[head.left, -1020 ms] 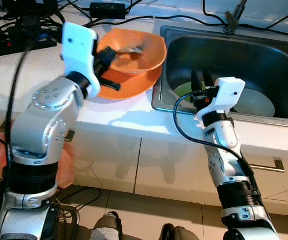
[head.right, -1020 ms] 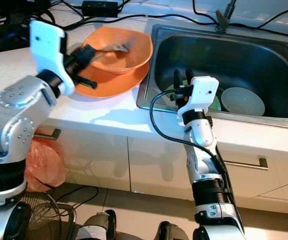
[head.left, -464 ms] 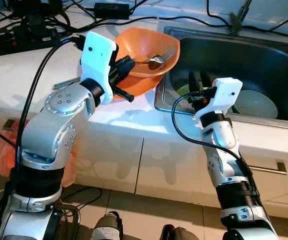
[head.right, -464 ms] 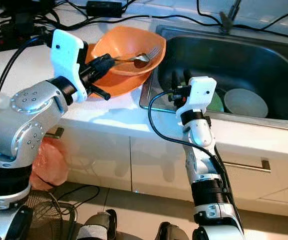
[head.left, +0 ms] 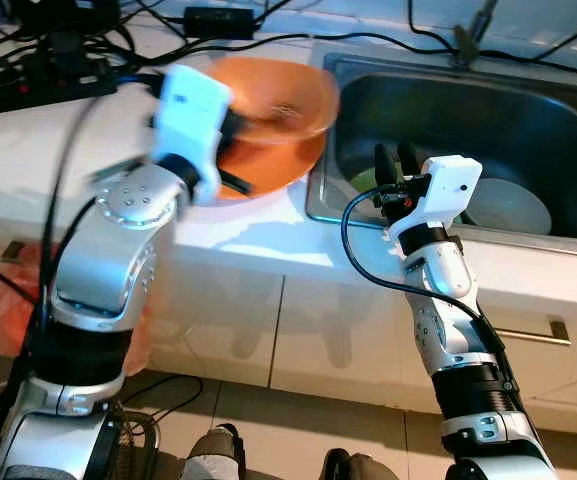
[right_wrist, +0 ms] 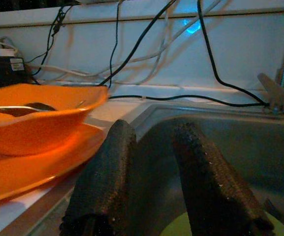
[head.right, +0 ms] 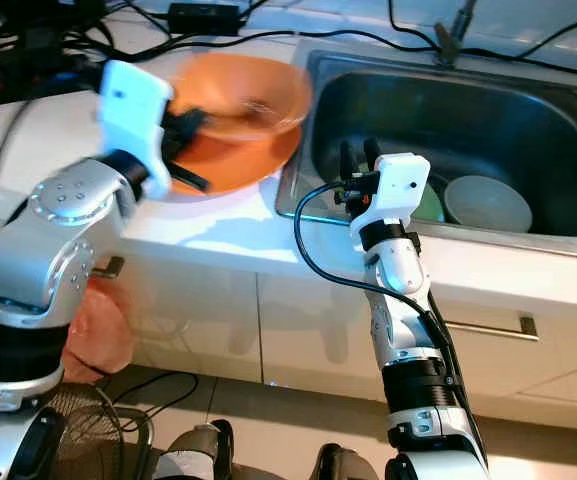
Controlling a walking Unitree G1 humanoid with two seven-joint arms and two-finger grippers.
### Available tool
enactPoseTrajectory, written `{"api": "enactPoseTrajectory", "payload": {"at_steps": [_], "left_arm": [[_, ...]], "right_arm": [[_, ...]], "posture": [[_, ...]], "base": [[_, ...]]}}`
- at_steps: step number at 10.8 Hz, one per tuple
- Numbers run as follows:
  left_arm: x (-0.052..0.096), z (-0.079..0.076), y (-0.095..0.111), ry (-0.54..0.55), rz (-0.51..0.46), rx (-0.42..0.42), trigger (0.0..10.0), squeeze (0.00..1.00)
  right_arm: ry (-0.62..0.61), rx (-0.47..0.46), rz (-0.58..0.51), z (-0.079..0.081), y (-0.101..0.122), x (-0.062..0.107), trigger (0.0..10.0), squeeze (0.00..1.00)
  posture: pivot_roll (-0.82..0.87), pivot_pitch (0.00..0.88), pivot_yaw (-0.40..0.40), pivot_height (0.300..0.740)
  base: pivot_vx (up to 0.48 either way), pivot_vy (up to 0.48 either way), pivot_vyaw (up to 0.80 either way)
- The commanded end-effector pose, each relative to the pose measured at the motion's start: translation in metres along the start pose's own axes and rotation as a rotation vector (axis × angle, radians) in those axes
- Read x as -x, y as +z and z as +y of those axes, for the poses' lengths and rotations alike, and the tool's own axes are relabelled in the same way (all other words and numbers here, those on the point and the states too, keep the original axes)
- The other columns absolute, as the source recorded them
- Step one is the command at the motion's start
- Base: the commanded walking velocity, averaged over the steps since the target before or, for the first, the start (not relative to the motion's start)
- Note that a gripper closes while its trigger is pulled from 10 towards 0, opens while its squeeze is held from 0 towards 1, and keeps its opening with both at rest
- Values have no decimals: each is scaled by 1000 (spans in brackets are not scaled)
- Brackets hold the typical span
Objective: Kitchen organization
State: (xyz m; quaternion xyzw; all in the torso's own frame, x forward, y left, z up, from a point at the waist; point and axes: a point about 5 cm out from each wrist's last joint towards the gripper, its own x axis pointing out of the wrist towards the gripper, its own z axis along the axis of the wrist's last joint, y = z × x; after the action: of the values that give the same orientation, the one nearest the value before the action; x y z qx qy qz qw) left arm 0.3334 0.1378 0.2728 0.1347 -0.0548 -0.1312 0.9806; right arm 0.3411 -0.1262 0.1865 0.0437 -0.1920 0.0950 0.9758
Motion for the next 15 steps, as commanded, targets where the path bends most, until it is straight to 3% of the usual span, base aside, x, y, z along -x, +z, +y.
{"api": "enactPoseTrajectory", "payload": {"at_steps": [1, 3, 4, 5, 6, 7, 10, 13, 15], "left_arm": [[0, 7, 1, 64, 4, -12, 10000, 0], [-2, 10, 5, 51, 6, -35, 10000, 0], [-3, 5, 6, -16, 8, -17, 10000, 0], [-3, 1, 7, -68, 4, 36, 10000, 0], [-2, -4, 9, -115, -14, 143, 10000, 0], [-1, -3, 10, -118, -17, 182, 10000, 0], [1, 7, 8, -62, 9, 208, 10000, 0], [0, 20, 4, 51, 36, 327, 10000, 0], [-1, 25, 3, 64, 20, 357, 10000, 0]], "right_arm": [[-4, -6, 1, -2, 1, 1, 10000, 0], [-3, -6, 1, -2, 1, 1, 10000, 0], [-2, -7, 2, -2, 1, 1, 10000, 0], [-2, -7, 3, -2, 1, 1, 10000, 0], [-1, -6, 3, -2, 0, 0, 10000, 0], [-2, -6, 3, -2, 0, 0, 10000, 0], [2, -6, 5, -2, 0, 0, 10000, 0], [7, -8, 5, -1, 0, 0, 10000, 0], [7, -9, 5, -1, 0, 0, 10000, 0]], "posture": [[226, 154, -27, 740], [227, 155, -27, 740], [228, 155, -26, 740], [228, 154, -26, 740], [226, 153, -27, 740], [227, 153, -28, 740], [231, 153, -31, 740], [231, 153, -32, 740], [232, 152, -32, 740]], "base": [[0, 0, 0], [0, 0, 0], [0, 0, 0], [0, 0, 0], [0, 0, 0], [0, 0, 0], [0, 0, 0], [0, 0, 0], [0, 0, 0]]}}
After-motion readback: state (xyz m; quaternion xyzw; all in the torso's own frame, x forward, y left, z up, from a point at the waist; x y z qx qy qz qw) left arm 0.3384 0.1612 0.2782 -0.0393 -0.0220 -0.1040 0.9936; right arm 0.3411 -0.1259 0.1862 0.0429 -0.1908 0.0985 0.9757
